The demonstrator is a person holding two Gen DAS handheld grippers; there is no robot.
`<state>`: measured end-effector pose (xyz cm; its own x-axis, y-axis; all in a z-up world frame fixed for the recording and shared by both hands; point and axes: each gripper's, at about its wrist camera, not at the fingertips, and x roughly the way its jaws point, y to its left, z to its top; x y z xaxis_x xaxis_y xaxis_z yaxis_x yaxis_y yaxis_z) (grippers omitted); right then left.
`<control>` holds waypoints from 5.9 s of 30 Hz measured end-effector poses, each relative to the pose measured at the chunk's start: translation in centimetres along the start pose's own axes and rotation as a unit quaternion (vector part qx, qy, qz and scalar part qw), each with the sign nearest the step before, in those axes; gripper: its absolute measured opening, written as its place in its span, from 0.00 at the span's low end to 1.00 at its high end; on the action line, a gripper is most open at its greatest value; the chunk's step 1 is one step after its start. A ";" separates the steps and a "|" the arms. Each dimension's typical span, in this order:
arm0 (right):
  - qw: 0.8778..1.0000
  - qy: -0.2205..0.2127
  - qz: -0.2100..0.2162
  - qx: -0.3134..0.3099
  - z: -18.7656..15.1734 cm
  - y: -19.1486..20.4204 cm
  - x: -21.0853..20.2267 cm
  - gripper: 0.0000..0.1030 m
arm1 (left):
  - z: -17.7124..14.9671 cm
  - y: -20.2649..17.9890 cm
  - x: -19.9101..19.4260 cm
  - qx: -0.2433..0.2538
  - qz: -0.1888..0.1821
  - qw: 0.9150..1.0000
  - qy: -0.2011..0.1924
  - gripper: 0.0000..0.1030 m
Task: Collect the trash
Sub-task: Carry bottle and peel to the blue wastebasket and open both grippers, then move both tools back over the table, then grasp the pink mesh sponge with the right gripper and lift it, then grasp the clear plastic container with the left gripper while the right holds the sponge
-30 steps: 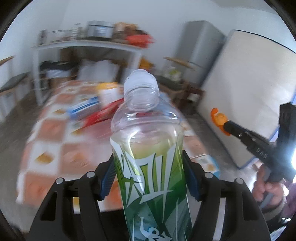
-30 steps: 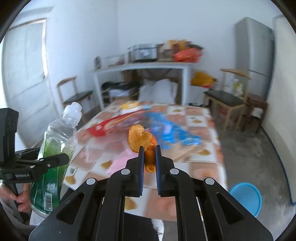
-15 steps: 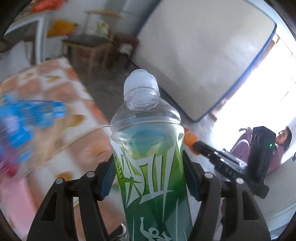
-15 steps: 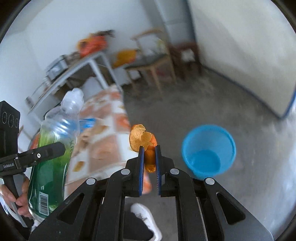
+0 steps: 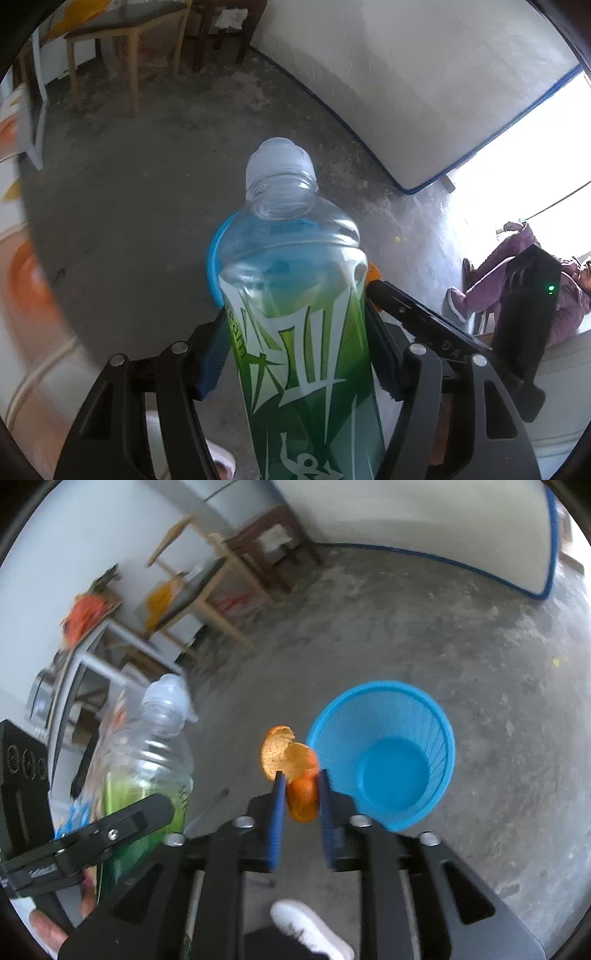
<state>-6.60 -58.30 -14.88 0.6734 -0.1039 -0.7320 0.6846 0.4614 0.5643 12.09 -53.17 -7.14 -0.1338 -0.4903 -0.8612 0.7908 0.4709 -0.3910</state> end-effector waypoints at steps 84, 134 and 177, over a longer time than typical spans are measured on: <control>0.866 0.100 0.067 -0.485 -32.5 36.7 2.9 0.81 | -43.3 27.1 -31.8 -0.268 0.124 0.885 -0.359 0.62; 0.864 0.056 0.135 -0.482 -27.5 35.7 -3.0 0.84 | -44.7 27.1 -32.8 -0.278 0.113 0.878 -0.374 0.61; 0.837 0.168 0.223 -0.471 -29.0 41.6 3.0 0.78 | -44.9 26.3 -31.4 -0.272 0.038 0.903 -0.330 0.61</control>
<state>15.84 -13.87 -4.64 0.5790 0.4438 -0.6840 -0.2447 0.8948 0.3734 10.26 7.48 -4.94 0.4352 -0.6873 -0.5815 0.3480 0.7241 -0.5954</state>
